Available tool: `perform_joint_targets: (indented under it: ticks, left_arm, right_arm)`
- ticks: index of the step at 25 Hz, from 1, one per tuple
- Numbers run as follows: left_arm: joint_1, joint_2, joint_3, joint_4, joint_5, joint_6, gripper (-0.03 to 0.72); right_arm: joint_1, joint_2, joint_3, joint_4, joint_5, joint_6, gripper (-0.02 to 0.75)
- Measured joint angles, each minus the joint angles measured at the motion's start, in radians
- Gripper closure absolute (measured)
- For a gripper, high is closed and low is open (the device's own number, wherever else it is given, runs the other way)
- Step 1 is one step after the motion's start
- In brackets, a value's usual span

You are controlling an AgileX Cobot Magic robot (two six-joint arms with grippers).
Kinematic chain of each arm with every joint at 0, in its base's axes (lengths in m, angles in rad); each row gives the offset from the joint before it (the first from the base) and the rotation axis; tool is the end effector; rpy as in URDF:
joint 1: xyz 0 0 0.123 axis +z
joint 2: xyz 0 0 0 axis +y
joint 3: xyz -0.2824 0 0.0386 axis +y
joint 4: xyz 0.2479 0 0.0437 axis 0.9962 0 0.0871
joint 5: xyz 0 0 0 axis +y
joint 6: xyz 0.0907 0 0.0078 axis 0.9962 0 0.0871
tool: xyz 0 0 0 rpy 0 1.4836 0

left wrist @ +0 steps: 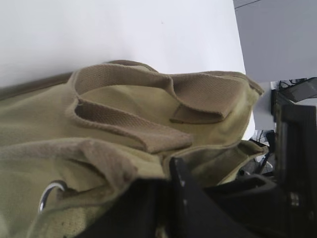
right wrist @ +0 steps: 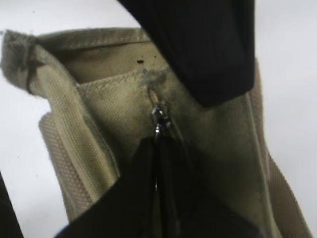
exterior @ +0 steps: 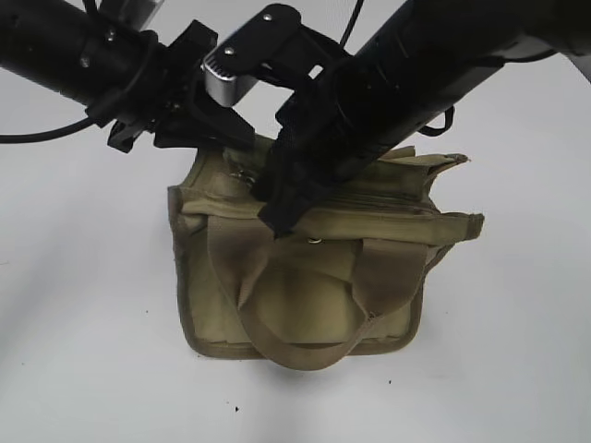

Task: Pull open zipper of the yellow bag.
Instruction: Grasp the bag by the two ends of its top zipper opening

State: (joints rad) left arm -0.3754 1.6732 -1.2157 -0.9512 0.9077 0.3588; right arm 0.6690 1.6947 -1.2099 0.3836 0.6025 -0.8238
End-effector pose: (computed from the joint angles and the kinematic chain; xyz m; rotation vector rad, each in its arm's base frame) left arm 0.3005 -0.1813 0.2706 0.3044 2.6264 -1.1622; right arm 0.2731 0.2406 0.2484 -1.4730 2.0660 0.3368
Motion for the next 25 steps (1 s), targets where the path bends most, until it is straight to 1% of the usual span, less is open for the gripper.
perform_joint_targets:
  ticks: [5,10,12,17,25]
  left_arm:
    - [-0.002,0.000,0.000,-0.020,0.005,0.000,0.663]
    - [-0.002,0.000,-0.001,-0.031,0.000,0.000,0.662]
    - [-0.002,0.000,-0.001,-0.031,-0.002,0.000,0.663]
    - [-0.002,-0.001,-0.001,-0.031,-0.003,0.000,0.663]
    - [-0.002,-0.001,-0.001,-0.028,-0.003,0.000,0.663]
  right_arm:
    - [-0.042,-0.047,0.000,-0.040,0.089,0.083,0.736]
    - [-0.146,-0.105,0.001,-0.161,0.266,0.197,0.736]
    - [-0.196,-0.124,0.001,-0.188,0.343,0.237,0.736]
    - [-0.313,-0.149,0.001,-0.195,0.483,0.308,0.736]
    - [-0.367,-0.150,0.001,-0.178,0.569,0.412,0.731]
